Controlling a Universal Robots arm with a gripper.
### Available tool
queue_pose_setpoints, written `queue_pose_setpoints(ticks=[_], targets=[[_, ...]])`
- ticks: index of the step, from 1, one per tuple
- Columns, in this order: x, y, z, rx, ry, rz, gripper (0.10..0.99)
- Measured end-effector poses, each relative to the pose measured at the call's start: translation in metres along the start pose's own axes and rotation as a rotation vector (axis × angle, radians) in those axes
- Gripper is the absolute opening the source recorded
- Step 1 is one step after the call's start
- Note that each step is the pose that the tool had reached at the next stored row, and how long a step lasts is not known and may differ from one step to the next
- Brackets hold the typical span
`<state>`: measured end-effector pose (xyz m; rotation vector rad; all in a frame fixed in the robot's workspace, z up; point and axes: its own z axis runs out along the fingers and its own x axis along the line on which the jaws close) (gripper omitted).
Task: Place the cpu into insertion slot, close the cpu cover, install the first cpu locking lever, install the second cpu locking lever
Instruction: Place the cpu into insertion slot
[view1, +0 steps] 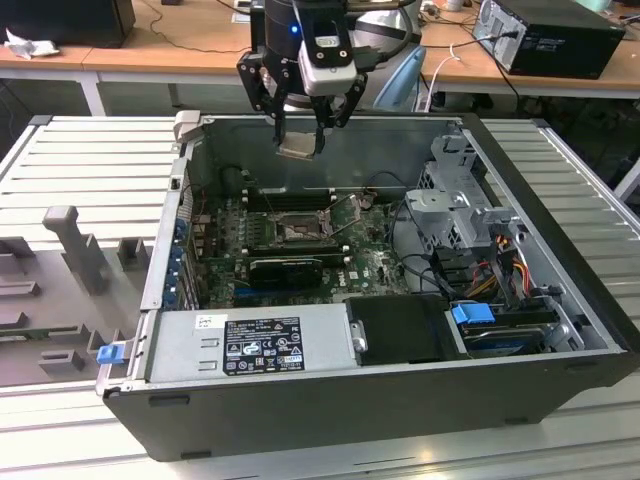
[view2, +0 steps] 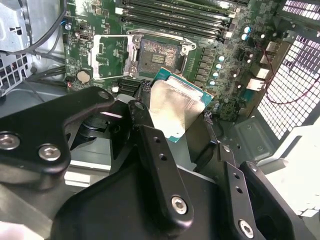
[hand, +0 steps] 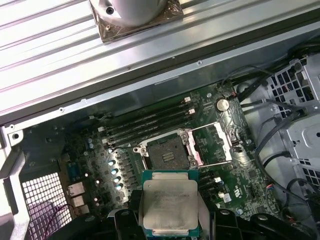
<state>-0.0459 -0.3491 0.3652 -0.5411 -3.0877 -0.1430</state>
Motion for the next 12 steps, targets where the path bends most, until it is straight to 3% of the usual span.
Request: queue_pose_setpoints(ticks=[12], targets=[[0.0, 0.0, 0.0, -0.001, -0.0045, 0.051, 0.525]])
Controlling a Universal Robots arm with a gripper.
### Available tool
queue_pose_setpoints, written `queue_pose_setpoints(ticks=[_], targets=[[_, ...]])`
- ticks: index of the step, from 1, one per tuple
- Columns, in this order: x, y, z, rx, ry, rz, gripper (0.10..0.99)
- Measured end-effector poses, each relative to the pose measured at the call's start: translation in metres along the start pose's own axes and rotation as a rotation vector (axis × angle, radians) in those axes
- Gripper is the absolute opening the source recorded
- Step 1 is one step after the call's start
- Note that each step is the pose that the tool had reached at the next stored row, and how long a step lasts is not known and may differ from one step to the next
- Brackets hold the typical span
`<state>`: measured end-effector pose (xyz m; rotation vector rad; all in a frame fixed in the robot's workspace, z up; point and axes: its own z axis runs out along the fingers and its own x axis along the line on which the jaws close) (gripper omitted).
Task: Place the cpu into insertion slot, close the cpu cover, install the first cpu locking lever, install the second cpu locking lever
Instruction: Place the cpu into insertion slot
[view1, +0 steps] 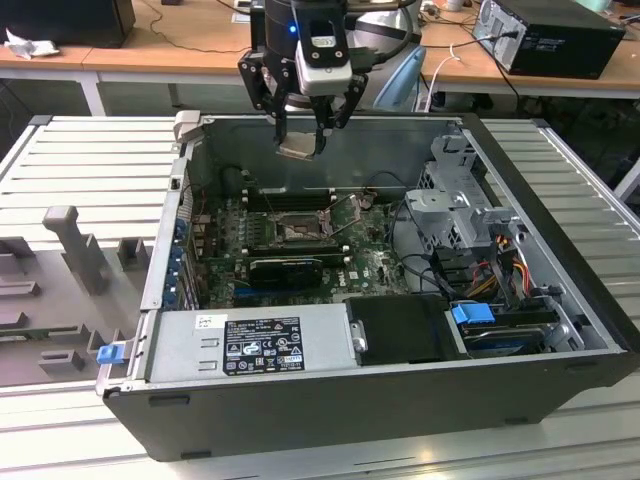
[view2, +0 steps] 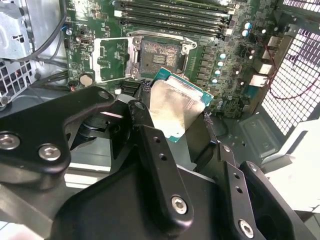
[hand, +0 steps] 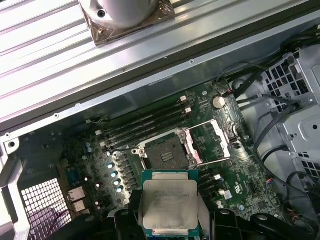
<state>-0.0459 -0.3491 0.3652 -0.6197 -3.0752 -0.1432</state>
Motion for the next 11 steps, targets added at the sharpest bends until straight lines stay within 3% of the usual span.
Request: queue_pose_setpoints(ticks=[11], targets=[[0.0, 0.0, 0.0, -0.001, -0.0038, 0.043, 0.525]])
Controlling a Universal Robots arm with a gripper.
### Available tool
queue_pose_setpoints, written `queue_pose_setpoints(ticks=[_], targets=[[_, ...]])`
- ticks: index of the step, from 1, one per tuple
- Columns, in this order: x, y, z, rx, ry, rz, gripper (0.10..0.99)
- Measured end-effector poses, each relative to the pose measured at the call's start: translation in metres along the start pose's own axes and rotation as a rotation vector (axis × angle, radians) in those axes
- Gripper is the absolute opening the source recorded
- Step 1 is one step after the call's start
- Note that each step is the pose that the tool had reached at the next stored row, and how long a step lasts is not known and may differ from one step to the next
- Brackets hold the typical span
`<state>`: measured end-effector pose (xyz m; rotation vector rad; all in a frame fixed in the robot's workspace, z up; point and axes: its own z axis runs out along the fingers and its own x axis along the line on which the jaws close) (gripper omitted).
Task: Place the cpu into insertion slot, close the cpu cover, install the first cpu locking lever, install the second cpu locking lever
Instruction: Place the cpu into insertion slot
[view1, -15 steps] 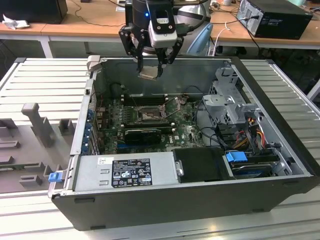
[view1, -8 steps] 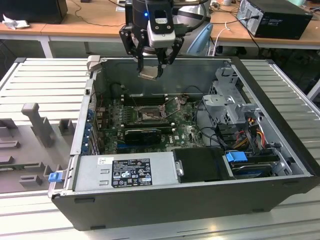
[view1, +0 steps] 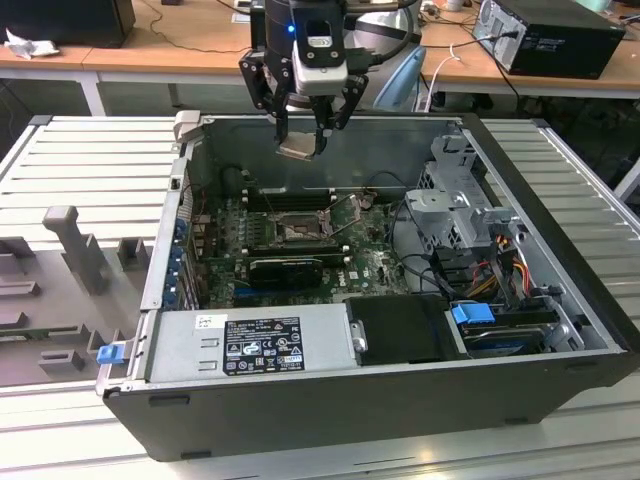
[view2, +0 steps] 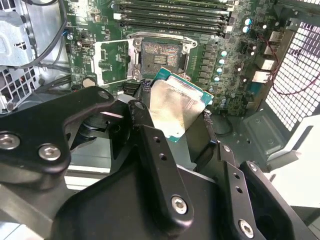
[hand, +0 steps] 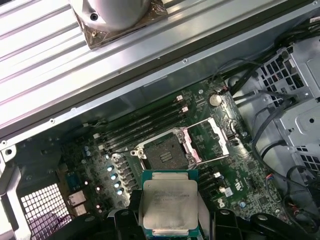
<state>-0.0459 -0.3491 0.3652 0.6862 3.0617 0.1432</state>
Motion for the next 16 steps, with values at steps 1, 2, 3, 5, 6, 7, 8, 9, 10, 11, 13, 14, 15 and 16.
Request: queue_pose_setpoints(ticks=[1, 2, 3, 5, 6, 7, 8, 9, 10, 11, 13, 14, 15, 16], targets=[[0.0, 0.0, 0.0, 0.0, -0.0002, 0.002, 0.525], [0.0, 0.0, 0.0, 0.0, -0.0004, 0.005, 0.525], [0.0, 0.0, 0.0, 0.0, -0.0008, 0.009, 0.525], [0.0, 0.0, 0.0, 0.0, -0.0012, 0.013, 0.525], [0.0, 0.0, 0.0, 0.0, -0.0014, 0.016, 0.525], [0.0, 0.0, 0.0, 0.0, -0.002, 0.022, 0.525], [0.0, 0.0, 0.0001, 0.0, -0.0025, 0.028, 0.525], [0.0, 0.0, 0.0001, -0.001, -0.0031, 0.035, 0.525], [0.0, 0.0, 0.0002, -0.001, -0.0037, 0.041, 0.525], [0.0, 0.0, 0.0002, -0.001, -0.004, 0.045, 0.525], [0.0, 0.0, 0.0002, -0.001, -0.0049, 0.054, 0.525], [0.0, 0.0, 0.0002, -0.001, -0.0055, 0.062, 0.525], [0.0, 0.0, 0.0002, -0.001, -0.0061, 0.068, 0.525], [0.0, 0.0, 0.0002, -0.001, -0.0067, 0.075, 0.525]])
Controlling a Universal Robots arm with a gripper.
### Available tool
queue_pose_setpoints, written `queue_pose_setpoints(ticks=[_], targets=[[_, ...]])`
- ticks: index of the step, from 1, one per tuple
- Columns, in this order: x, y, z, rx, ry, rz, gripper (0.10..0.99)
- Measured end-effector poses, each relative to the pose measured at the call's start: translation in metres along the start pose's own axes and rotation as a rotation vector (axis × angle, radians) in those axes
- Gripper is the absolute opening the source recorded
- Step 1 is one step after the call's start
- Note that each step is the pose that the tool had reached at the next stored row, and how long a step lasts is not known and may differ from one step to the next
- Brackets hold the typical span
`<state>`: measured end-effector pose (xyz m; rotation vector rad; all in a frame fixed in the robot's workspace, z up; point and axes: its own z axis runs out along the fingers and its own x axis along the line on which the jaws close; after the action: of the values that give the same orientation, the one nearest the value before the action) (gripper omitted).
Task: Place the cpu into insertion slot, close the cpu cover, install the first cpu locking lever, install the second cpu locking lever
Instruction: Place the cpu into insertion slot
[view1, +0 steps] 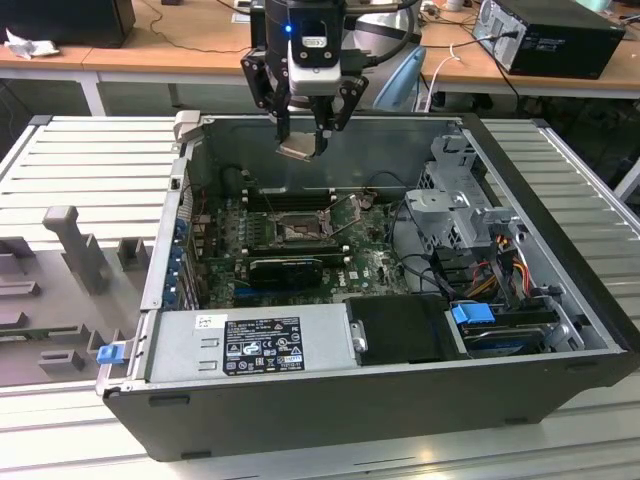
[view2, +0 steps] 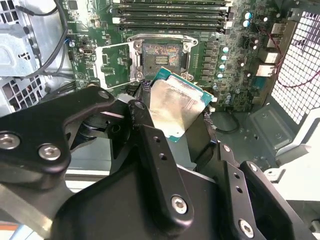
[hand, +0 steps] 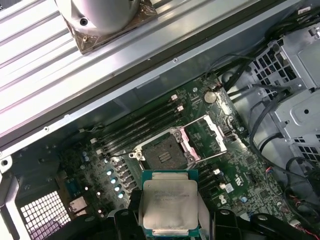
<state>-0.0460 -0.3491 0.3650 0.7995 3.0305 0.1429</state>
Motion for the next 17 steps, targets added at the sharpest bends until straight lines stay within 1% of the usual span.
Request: queue_pose_setpoints(ticks=[8, 10, 13, 17], targets=[[0.0, 0.0, 0.0001, -0.001, -0.0064, 0.071, 0.525], [0.0, 0.0, 0.0002, -0.002, -0.0093, 0.103, 0.525], [0.0, 0.0, 0.0006, -0.003, -0.0156, 0.172, 0.525], [0.0, -0.0001, 0.0008, -0.003, -0.0201, 0.215, 0.525]])
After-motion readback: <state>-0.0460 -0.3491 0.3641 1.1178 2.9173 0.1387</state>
